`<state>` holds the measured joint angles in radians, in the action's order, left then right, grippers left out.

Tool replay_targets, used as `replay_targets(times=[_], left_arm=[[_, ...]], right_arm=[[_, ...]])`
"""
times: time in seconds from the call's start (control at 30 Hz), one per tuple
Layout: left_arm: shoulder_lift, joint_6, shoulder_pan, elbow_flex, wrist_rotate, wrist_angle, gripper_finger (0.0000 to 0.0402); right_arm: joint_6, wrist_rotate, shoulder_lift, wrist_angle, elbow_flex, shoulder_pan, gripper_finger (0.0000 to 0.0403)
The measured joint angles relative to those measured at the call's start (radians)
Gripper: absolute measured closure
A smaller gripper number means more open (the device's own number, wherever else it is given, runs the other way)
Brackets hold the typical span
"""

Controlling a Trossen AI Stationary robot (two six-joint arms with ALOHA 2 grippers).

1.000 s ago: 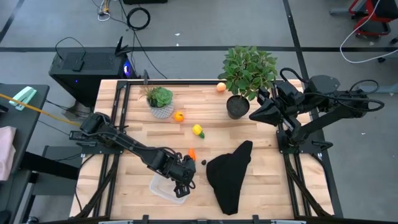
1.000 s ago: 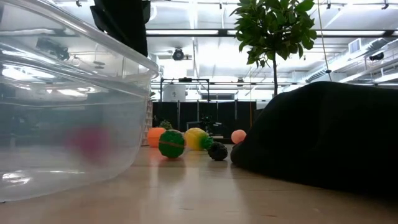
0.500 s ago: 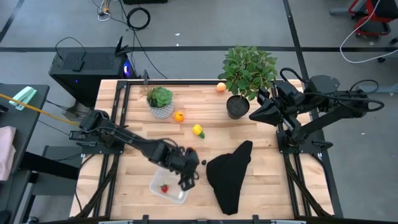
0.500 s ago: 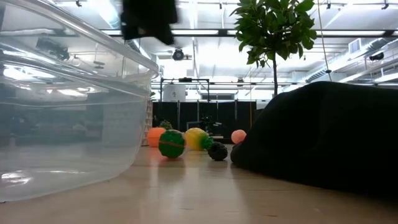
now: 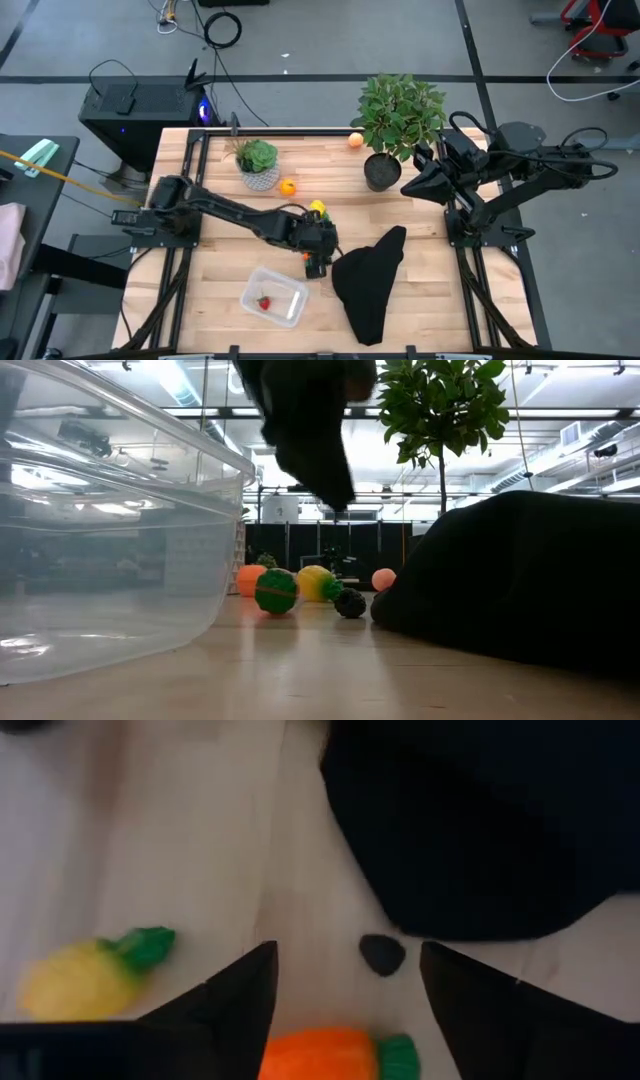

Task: Pick and placing Produce into tupperware
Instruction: Put the blackberry into the transparent bin

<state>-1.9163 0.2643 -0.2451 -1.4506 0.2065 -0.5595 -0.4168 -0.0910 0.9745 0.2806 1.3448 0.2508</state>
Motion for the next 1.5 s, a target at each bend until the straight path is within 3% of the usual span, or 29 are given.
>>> replay_targets(times=[0.23,0.43,0.6,1.5], left_arm=[[-0.098,-0.030,-0.005,0.002,-0.070,0.008,0.0123],[-0.101,-0.076,-0.006,0.001,-0.079,0.040,0.0126],[-0.101,-0.058,0.009,0.001,-0.162,0.077,0.0116],[-0.179,-0.021,0.029,0.001,-0.205,0.098,0.0110]], right_arm=[[0.000,0.014,0.000,0.001,0.000,0.029,0.0380],[0.000,0.015,0.000,0.002,0.000,0.029,0.0380],[0.006,0.015,0.000,0.004,0.000,0.029,0.0380],[0.020,0.015,0.000,0.004,0.000,0.029,0.0380]])
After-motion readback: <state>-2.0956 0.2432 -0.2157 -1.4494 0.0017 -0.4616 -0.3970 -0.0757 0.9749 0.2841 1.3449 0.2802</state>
